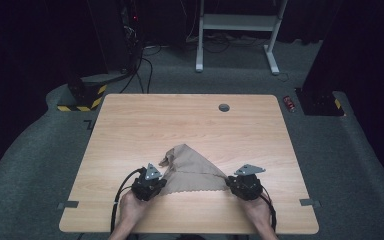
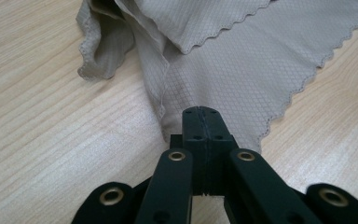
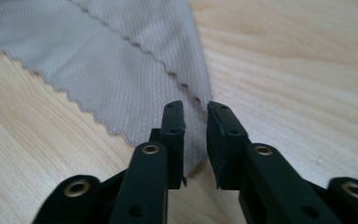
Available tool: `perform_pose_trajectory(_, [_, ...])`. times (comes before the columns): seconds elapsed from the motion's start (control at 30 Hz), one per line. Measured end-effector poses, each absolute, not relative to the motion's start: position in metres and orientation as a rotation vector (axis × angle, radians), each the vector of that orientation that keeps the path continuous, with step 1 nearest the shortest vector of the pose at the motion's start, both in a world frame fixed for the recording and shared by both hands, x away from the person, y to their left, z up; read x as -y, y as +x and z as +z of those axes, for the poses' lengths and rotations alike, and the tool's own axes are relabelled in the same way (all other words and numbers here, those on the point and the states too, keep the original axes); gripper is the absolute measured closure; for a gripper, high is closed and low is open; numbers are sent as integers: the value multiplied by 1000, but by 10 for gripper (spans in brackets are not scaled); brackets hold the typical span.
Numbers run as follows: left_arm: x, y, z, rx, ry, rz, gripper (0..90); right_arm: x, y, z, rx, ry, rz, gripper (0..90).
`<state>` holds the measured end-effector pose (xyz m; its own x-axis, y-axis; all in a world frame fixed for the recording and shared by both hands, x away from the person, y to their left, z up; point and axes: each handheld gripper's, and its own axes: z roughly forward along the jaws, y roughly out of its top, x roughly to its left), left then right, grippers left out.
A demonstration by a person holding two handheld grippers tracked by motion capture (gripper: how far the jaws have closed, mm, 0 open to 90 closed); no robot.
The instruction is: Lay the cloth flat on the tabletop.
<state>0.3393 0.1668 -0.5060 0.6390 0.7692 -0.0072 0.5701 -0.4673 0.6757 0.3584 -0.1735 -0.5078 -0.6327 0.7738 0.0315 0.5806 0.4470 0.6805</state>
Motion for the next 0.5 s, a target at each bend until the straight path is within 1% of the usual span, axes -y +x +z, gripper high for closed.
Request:
perform_pose_trajectory(0.1, [-167, 341, -505, -1041, 2204, 397, 899, 174, 358, -513, -2413, 1182, 955, 753])
perform_pose_trajectory(0.17, [-167, 341, -505, -1041, 2207, 399, 899, 174, 358, -512, -2409, 1179, 937, 794])
perform_pose_trajectory(0.23, [-167, 342, -506, -1039, 2210, 401, 900, 172, 357, -512, -2403, 1137, 893, 877])
perform_pose_trajectory(0.27, [-168, 342, -506, -1039, 2212, 402, 900, 171, 356, -512, -2406, 1120, 886, 894])
perform_pose_trajectory(0.5, [-171, 338, -502, -1029, 2193, 385, 900, 179, 346, -512, -2419, 1104, 919, 900])
